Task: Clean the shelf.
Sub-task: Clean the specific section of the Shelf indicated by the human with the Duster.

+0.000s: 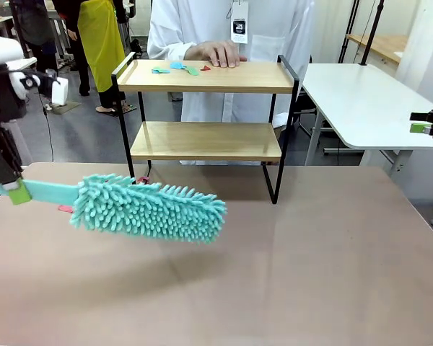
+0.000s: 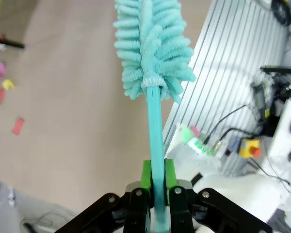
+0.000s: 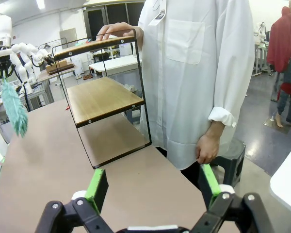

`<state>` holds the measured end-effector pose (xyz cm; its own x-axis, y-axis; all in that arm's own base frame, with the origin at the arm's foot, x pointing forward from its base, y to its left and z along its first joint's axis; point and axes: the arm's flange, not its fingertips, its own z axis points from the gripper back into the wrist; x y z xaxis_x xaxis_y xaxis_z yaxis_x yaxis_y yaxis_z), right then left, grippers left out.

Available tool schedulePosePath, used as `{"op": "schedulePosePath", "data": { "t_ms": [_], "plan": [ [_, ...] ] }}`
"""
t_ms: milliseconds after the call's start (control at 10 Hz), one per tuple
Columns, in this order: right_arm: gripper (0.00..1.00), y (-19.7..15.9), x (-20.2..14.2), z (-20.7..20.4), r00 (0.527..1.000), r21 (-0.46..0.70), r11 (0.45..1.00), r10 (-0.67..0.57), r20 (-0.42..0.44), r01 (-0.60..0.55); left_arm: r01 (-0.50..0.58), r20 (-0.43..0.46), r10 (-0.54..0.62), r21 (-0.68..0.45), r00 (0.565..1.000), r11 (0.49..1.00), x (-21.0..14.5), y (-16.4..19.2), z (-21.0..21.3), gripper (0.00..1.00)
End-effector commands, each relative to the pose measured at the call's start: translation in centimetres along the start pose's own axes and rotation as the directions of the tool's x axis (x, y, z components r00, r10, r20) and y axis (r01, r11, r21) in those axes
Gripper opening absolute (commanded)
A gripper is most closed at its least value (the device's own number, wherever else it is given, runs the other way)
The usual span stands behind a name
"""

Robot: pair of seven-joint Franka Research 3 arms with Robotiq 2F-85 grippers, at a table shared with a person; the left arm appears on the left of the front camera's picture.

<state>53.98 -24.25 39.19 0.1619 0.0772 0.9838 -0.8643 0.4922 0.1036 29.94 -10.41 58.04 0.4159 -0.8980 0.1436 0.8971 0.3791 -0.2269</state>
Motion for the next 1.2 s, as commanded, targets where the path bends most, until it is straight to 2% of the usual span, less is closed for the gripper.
{"op": "schedulePosePath", "data": {
  "t_ms": [0,200,300,600,900,1000,1100],
  "plan": [
    [1.00,0.0,0.2,-0.1,1.000,-0.006,1.000,0.005,-0.003,-0.005,-0.031,0.146,0.036,-0.030,0.989,0.999,1.7,-1.2,2.5,0.13],
    [1.00,0.0,0.2,-0.1,1.000,-0.006,1.000,0.005,-0.003,-0.005,-0.060,0.314,0.075,-0.059,0.947,0.996,4.5,-3.6,5.6,0.13],
    [1.00,0.0,0.2,-0.1,1.000,-0.006,1.000,0.005,-0.003,-0.005,-0.121,0.359,0.140,-0.076,0.923,0.990,6.2,-4.8,7.2,0.13],
    [1.00,0.0,0.2,-0.1,1.000,-0.006,1.000,0.005,-0.003,-0.005,-0.272,0.432,0.253,-0.018,0.865,0.962,12.8,-8.9,11.6,0.13],
    [1.00,0.0,0.2,-0.1,1.000,-0.006,1.000,0.005,-0.003,-0.005,-0.500,0.476,0.438,0.005,0.763,0.866,20.0,-10.3,13.6,0.13],
    [1.00,0.0,0.2,-0.1,1.000,-0.006,1.000,0.005,-0.003,-0.005,-0.571,0.502,0.484,0.024,0.717,0.821,22.5,-10.5,13.8,0.13],
    [1.00,0.0,0.2,-0.1,1.000,-0.006,1.000,0.005,-0.003,-0.005,-0.654,0.535,0.538,0.037,0.652,0.755,24.8,-10.5,13.6,0.13]
  ]
}}
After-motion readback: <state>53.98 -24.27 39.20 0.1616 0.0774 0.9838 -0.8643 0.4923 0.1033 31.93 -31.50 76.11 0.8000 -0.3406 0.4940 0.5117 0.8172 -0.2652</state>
